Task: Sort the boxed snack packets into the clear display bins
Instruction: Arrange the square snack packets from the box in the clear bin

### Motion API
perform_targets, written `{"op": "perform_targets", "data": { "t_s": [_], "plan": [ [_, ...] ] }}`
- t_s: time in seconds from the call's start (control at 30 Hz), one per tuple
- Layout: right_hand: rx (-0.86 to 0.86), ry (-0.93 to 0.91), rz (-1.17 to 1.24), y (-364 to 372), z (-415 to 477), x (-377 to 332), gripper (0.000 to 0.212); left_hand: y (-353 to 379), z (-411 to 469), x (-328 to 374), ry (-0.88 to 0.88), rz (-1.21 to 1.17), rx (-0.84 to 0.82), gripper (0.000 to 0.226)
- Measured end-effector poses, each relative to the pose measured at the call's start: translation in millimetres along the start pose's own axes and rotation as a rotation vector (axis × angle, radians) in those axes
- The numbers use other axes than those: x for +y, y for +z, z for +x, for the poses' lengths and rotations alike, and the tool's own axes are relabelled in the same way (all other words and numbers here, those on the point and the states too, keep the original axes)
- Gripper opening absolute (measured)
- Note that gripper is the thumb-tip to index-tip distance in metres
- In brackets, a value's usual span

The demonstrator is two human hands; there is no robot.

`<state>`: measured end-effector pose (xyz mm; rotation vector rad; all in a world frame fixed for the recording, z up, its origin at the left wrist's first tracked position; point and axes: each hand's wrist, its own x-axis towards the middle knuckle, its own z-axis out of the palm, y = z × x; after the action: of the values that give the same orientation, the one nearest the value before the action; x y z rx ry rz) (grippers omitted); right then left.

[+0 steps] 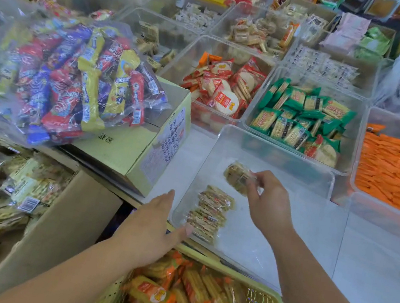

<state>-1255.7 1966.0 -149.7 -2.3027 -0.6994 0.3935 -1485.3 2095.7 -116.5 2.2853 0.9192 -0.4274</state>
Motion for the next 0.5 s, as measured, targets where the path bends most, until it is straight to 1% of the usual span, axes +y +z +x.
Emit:
{"op": "perform_targets", "data": {
  "t_s": [0.07,0.13,0.17,0.3,0.37,0.5],
  "plan": [
    [-0.056,0.083,-0.034,18.9,20.2,12.2,0.019,5.9,7.4,-0.1,-0.015,0.039,-0.062,0.106],
    [-0.126,0.141,-0.067,34.7,33.2,17.2,0.020,9.6,11.7,-0.9,-0.003,0.124,-0.045,0.105],
    [-0.158,0.143,-0.078,40.8,37.0,17.8,0.020,10.7,13.3,-1.7,0.003,0.157,-0.030,0.103],
    [-0.277,0.047,-0.128,53.7,40.4,16.5,0.030,13.7,15.8,-7.3,0.032,0.194,-0.022,0.100],
    [-0.340,0.059,-0.154,55.8,38.9,18.2,0.032,14.0,16.3,-9.5,0.045,0.203,-0.020,0.099],
    [-0.413,0.059,-0.194,60.0,30.1,21.1,0.033,13.4,17.1,-10.7,0.040,0.169,-0.020,0.098]
  ]
}}
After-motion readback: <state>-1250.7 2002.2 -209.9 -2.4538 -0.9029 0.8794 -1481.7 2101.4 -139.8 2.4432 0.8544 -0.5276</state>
